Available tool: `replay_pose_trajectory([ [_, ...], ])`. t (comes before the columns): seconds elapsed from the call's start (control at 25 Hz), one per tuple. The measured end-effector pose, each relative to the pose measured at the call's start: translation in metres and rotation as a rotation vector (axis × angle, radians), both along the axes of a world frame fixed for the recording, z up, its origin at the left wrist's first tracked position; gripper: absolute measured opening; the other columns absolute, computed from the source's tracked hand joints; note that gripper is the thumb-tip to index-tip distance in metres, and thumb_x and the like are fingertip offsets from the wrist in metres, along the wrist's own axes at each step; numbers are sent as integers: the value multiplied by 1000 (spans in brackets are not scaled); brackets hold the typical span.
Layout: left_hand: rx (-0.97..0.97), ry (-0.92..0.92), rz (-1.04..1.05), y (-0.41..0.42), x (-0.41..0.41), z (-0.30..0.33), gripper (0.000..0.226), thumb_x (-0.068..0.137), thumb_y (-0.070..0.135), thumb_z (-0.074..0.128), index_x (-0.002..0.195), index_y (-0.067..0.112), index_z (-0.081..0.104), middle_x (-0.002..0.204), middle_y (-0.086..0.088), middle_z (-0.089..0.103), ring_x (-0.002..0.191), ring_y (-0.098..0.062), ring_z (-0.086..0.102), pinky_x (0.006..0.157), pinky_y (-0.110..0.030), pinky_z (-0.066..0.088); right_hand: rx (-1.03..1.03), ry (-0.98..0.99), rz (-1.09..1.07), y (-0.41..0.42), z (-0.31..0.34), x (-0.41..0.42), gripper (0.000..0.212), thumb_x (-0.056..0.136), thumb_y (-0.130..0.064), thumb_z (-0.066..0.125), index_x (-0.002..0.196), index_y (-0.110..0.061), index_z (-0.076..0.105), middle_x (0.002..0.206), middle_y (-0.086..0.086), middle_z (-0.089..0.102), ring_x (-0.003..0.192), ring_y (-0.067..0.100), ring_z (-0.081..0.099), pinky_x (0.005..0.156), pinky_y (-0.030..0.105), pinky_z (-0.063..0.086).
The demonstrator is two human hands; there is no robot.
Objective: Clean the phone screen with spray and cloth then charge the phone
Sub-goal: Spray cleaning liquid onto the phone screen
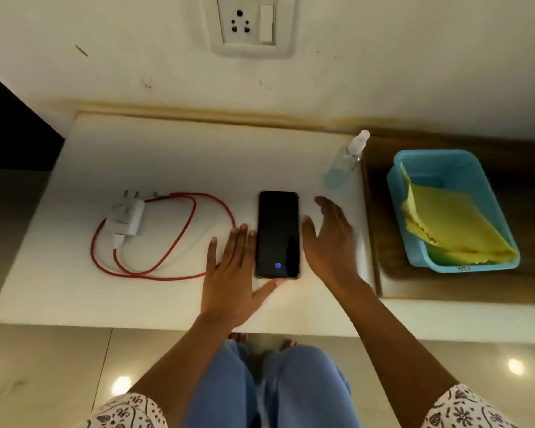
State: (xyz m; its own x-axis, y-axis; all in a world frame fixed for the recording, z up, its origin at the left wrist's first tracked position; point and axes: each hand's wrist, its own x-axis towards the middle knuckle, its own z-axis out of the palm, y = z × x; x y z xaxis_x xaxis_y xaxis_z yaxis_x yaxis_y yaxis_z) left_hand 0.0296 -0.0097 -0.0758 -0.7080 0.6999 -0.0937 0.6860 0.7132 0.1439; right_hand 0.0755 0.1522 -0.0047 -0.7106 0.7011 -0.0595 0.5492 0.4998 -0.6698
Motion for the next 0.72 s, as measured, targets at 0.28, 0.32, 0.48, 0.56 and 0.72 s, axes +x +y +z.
replay_pose_trajectory([
  [0.28, -16, -13, 6, -3, 1, 1, 94, 81, 79, 17, 149, 14, 13, 156, -9, 17, 144, -26, 13, 116, -52, 10, 39, 316, -351, 65, 42, -19, 31, 85, -22, 57, 108, -6, 45, 105, 15, 56, 87, 21, 51, 72, 28, 38],
  [0.32, -13, -22, 5, -3, 1, 2, 93, 81, 79, 18, 149, 14, 15, 155, -9, 18, 144, -25, 14, 116, -52, 10, 65, 305, -325, 72, 42, -23, 36, 84, -22, 59, 112, -4, 45, 109, 18, 55, 93, 25, 51, 73, 23, 34],
  [0.48, 12, -43, 1, -2, 1, 1, 93, 81, 78, 22, 148, 13, 21, 155, -9, 23, 143, -25, 18, 117, -50, 8, 190, 282, -112, 90, 42, -39, 59, 80, -24, 67, 128, -5, 39, 126, 16, 48, 114, 27, 44, 86, 24, 32],
  [0.56, 21, -40, -2, -2, 1, 0, 93, 81, 78, 23, 148, 14, 22, 155, -9, 22, 143, -25, 17, 116, -49, 5, 202, 299, -2, 93, 40, -43, 68, 79, -23, 68, 135, -7, 33, 131, 16, 45, 115, 24, 44, 91, 25, 33],
  [0.72, 65, -40, -3, -3, 0, -1, 92, 81, 78, 30, 147, 14, 24, 155, -7, 23, 144, -22, 16, 117, -48, 5, 264, 318, 10, 91, 28, -45, 68, 81, -23, 67, 138, -14, 30, 137, 12, 44, 120, 25, 45, 97, 34, 38],
])
